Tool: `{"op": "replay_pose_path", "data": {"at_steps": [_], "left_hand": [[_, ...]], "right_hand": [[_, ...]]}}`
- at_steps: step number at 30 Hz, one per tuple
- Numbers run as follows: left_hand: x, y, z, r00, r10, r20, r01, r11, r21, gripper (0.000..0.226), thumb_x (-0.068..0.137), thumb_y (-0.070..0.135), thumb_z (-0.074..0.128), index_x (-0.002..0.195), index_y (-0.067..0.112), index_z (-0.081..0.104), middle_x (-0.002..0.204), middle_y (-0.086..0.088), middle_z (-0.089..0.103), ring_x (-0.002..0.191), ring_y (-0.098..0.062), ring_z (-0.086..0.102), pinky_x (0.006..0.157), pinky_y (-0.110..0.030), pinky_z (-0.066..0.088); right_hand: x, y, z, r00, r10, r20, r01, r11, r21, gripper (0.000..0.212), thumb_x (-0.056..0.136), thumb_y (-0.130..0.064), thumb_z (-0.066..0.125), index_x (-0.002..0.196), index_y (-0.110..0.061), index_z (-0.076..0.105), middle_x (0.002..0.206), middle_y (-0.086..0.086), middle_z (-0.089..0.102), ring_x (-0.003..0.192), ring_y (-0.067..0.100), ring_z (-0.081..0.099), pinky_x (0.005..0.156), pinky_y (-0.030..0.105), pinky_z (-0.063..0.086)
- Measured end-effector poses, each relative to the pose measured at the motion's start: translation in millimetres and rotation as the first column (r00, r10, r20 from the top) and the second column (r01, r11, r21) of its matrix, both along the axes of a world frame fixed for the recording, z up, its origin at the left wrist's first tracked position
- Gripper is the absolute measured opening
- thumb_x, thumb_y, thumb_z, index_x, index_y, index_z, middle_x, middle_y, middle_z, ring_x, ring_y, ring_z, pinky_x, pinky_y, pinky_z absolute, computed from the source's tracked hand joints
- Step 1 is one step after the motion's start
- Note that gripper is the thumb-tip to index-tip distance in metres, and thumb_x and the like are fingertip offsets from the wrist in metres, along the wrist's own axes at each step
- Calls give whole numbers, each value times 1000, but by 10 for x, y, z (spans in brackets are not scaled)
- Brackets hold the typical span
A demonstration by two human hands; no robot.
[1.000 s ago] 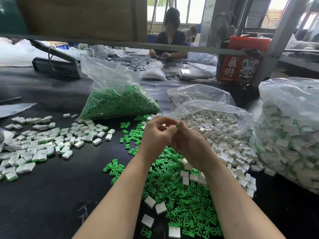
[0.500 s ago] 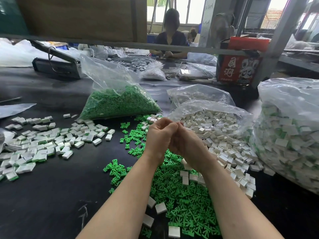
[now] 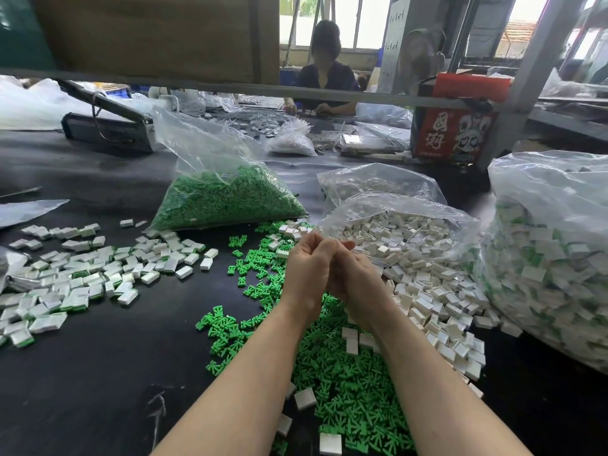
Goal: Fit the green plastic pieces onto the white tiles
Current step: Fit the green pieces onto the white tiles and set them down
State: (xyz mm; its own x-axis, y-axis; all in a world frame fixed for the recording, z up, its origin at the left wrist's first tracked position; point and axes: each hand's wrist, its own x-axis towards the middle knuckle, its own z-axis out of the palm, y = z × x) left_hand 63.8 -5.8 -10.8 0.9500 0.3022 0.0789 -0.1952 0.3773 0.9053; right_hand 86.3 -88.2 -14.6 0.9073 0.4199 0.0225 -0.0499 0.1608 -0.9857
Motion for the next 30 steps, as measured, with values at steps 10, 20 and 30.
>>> {"op": "replay_pose_path", "data": {"at_steps": [10, 20, 30], "left_hand": [[-13, 8, -17, 1000, -5, 18, 5, 1000, -23, 35, 92, 6, 50, 63, 25, 56, 93, -12, 75, 65, -13, 68, 45, -21, 48], [-5, 13, -46, 999, -20, 29, 22, 998, -53, 25, 90, 7, 52, 70, 21, 55, 92, -11, 75, 67, -14, 69, 48, -20, 49], [45, 81, -78, 998, -51, 28, 48, 994, 99, 11, 78, 21, 59, 68, 23, 60, 78, -7, 70, 70, -19, 63, 55, -29, 51]], "right_hand": [[-21, 18, 6, 999, -42, -23, 42, 999, 2, 43, 101, -31, 50, 101, 10, 64, 86, 19, 53, 80, 29, 46, 72, 43, 38], [45, -5, -69, 999, -28, -28, 28, 1000, -2, 42, 100, -32, 51, 102, 7, 66, 95, 24, 61, 91, 32, 55, 89, 55, 43], [91, -13, -84, 996, 77, -37, -73, 994, 82, 47, 103, -38, 36, 97, 5, 56, 70, 13, 46, 63, 27, 38, 59, 30, 32]]}}
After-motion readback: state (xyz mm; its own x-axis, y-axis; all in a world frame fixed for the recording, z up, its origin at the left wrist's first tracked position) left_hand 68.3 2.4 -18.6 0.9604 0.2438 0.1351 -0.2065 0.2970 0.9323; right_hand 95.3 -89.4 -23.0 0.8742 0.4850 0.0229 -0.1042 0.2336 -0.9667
